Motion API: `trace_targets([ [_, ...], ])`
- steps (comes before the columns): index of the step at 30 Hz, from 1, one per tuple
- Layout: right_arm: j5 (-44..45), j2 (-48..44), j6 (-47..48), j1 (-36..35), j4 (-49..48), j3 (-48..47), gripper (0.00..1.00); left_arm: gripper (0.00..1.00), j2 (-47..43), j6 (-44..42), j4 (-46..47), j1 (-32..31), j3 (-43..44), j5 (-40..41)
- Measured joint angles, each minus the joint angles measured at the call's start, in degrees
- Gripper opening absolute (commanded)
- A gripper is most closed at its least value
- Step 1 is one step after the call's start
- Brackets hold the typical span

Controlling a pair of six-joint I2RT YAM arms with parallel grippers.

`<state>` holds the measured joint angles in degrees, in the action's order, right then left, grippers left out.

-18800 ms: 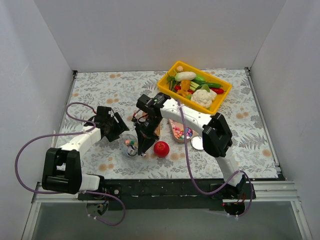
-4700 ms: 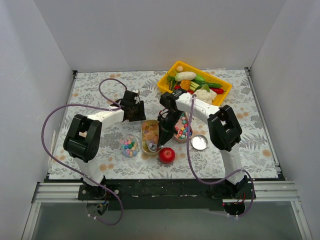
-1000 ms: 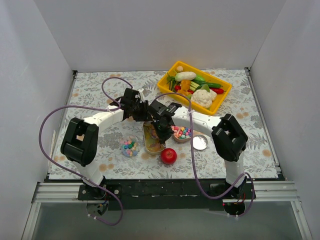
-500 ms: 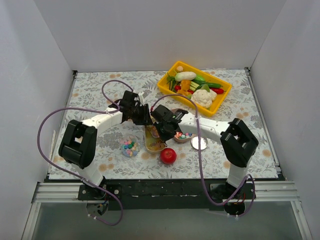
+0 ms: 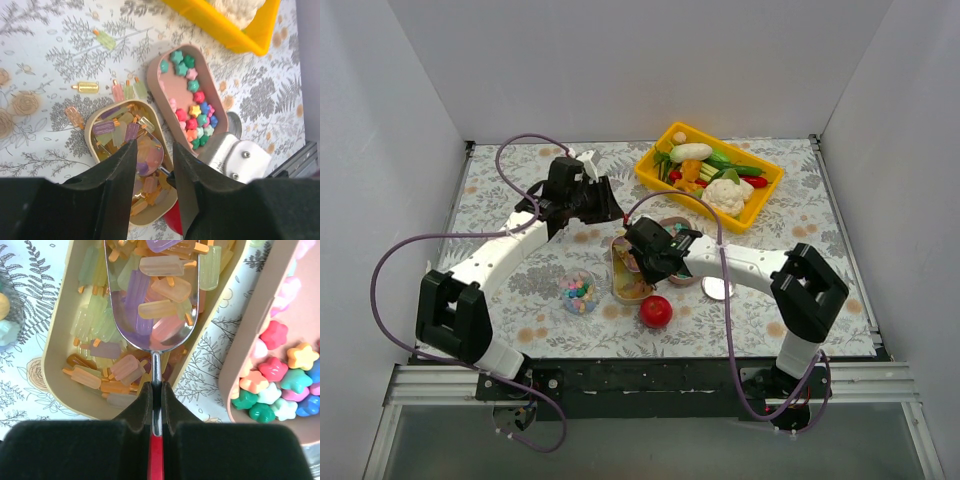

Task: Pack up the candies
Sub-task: Scoop the fake candies from the storage box, then place the fake candies in the packing bottle.

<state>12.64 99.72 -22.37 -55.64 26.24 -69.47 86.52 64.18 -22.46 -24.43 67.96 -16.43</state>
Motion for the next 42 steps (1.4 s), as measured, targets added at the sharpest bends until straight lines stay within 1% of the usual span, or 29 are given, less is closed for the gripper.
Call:
trace_targets([
  [4, 0.81, -1.16, 0.15, 0.02, 0.76, 0.04, 0.01, 0.36, -2.03, 1.05, -0.07, 0.44, 0.76, 2.23],
  [13, -0.66, -6.43, 0.0, 0.02, 1.88, 0.04, 0.01, 0.36, -2.08, 2.1, -1.44, 1.03, 0.76, 4.04],
  [20, -4.09, -8.35, -1.33, 0.02, 9.03, -0.85, 0.01, 0.37, -2.08, 3.61, -2.93, 2.21, 0.76, 5.6],
  [25, -5.66, -12.35, -2.12, -0.44, 13.9, -2.16, 0.01, 0.38, -2.1, 4.07, -3.28, 4.39, 0.76, 6.16],
  [29, -3.82, -16.92, -2.01, -2.69, 14.93, -1.99, 0.01, 0.38, -2.16, 4.24, -3.28, 6.64, 0.74, 5.95],
  [33, 1.36, -20.26, -1.05, -6.73, 13.64, -0.85, 0.01, 0.38, -2.78, 4.26, -3.69, 8.68, -0.2, 5.01],
  [39, 8.55, -20.44, 0.63, -12.07, 14.08, -1.33, 0.01, 0.38, -2.86, 4.39, -6.16, 11.34, -0.72, 4.61],
  [42, 10.21, -19.06, 1.38, -14.12, 16.57, -4.46, 0.01, 0.37, -2.95, 4.9, -7.37, 12.61, -1.07, 4.61],
])
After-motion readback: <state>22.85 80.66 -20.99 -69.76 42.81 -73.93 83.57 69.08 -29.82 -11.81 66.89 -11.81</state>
